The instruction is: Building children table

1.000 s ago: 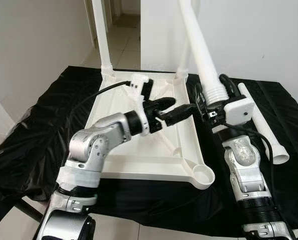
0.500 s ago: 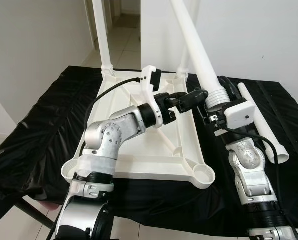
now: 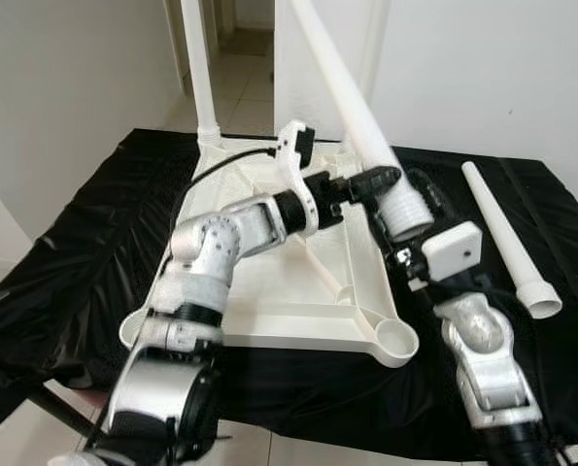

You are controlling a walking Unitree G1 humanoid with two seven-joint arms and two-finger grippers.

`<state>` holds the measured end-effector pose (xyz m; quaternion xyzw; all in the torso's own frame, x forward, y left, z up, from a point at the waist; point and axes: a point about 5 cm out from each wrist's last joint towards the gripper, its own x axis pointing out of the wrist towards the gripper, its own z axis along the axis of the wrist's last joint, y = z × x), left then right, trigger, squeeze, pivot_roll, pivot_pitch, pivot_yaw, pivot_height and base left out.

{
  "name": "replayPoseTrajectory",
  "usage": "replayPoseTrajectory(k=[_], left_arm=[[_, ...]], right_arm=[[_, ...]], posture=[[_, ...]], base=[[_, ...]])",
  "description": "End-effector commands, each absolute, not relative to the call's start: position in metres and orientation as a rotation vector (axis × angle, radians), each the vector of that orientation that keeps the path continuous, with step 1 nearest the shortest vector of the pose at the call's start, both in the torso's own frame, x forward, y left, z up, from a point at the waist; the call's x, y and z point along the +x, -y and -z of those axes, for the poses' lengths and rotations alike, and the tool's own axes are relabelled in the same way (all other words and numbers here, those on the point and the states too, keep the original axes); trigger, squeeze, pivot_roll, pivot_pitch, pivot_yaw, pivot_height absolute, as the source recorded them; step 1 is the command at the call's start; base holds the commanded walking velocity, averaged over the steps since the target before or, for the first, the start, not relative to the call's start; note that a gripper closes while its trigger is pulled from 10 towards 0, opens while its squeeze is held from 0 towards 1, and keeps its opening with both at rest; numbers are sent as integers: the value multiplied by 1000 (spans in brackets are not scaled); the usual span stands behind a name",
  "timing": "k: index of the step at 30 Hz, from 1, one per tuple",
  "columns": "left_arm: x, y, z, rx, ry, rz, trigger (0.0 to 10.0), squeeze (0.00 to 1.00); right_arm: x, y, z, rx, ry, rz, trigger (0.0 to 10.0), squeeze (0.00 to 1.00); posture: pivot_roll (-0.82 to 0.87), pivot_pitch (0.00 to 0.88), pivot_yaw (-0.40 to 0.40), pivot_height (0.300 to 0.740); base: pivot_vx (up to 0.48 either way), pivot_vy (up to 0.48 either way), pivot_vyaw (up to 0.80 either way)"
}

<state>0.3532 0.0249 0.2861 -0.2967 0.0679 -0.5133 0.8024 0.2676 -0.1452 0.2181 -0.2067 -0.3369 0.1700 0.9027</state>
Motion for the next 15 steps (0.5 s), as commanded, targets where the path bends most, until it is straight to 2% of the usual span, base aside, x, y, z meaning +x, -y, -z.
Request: replayPoseTrajectory(k=[1,15], left_arm=[[354,-26,-290,-649,-141,1123,10000,0],[370,-35,-300,-662,-161,1091,10000,0]], right_arm=[[265,143,-220,-431,699,-364,10000,0],[245,135,-204,-456,649,-422,10000,0]], posture=[[-44,34,36,740],[-56,45,42,740]], base=[[0,0,0],[0,0,0]])
